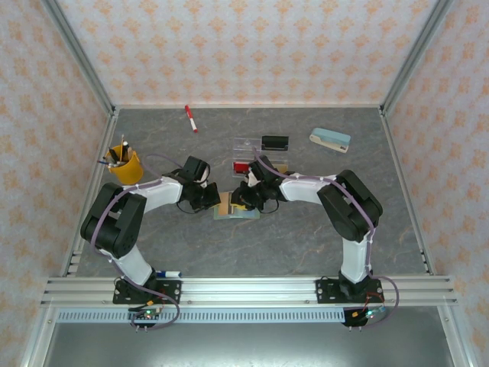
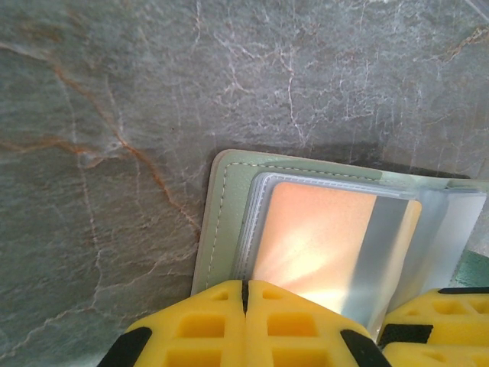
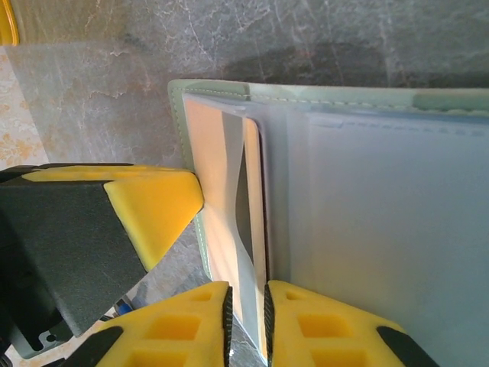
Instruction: Take the credit cards out of the card holder
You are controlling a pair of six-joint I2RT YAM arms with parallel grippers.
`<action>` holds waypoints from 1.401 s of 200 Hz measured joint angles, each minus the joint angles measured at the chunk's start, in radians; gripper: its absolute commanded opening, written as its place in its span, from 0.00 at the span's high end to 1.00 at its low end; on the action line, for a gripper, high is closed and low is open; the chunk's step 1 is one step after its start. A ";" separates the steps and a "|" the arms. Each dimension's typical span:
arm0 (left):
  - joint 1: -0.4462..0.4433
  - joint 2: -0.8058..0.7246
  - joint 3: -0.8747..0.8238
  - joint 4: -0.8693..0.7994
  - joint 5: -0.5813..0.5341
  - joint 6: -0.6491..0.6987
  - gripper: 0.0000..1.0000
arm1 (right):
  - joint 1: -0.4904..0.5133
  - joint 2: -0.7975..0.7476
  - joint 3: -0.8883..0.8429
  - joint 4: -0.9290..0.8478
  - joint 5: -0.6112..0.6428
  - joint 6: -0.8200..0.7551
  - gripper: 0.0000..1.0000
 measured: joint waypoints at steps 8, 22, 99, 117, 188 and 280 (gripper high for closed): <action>0.000 0.000 0.000 0.000 0.000 0.000 1.00 | 0.000 0.003 0.000 0.000 -0.001 0.000 0.80; 0.000 0.000 -0.001 0.003 0.001 0.000 1.00 | 0.000 0.008 0.000 0.000 0.000 0.000 0.80; 0.001 0.000 -0.005 0.016 0.001 0.000 1.00 | 0.000 0.021 0.002 0.003 0.003 -0.002 0.78; 0.001 0.000 -0.006 0.019 0.002 0.000 1.00 | 0.000 0.021 0.004 -0.002 0.026 -0.009 0.78; 0.001 0.000 -0.008 0.031 0.001 0.000 1.00 | 0.000 0.021 0.009 0.003 0.056 -0.021 0.81; 0.019 0.000 -0.018 0.047 -0.003 0.000 1.00 | -0.006 0.032 -0.010 0.087 0.000 0.030 0.81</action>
